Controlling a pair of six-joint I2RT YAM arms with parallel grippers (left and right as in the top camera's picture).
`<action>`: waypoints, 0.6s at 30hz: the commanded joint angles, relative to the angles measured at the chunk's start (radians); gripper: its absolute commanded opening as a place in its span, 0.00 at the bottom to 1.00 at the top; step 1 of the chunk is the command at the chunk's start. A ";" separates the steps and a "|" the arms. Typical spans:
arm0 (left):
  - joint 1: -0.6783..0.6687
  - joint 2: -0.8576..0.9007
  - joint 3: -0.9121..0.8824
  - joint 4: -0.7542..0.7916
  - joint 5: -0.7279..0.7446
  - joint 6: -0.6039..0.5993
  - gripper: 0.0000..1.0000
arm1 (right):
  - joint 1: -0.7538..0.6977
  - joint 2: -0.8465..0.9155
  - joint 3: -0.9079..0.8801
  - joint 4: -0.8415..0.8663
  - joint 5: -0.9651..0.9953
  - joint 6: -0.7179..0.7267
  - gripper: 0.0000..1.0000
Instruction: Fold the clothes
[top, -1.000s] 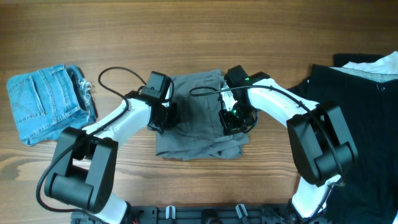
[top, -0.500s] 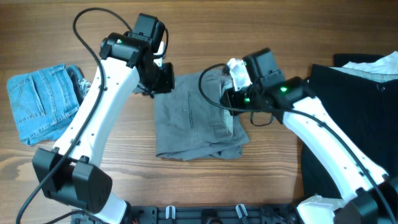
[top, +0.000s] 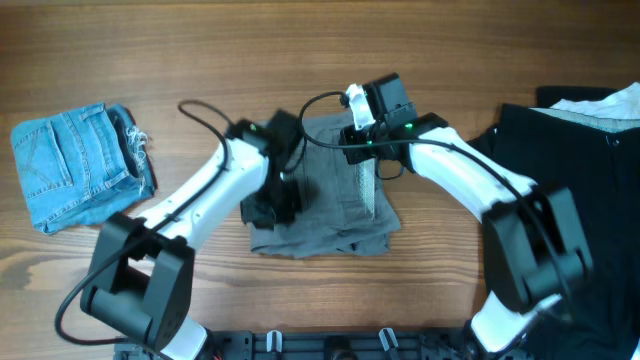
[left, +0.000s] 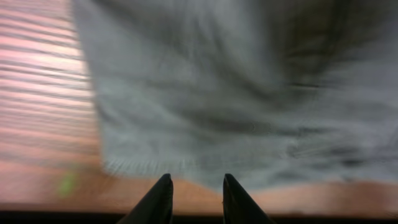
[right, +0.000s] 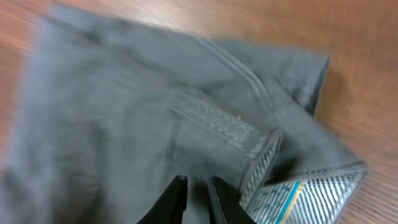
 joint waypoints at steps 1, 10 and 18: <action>-0.013 0.001 -0.141 0.096 0.035 -0.074 0.25 | -0.044 0.092 -0.012 -0.003 0.090 0.075 0.16; 0.116 0.009 -0.284 0.743 -0.103 -0.057 0.35 | -0.215 0.060 -0.012 -0.196 0.106 0.222 0.13; 0.373 0.007 -0.050 0.862 0.224 0.047 0.32 | -0.205 -0.167 -0.011 -0.338 -0.045 0.051 0.18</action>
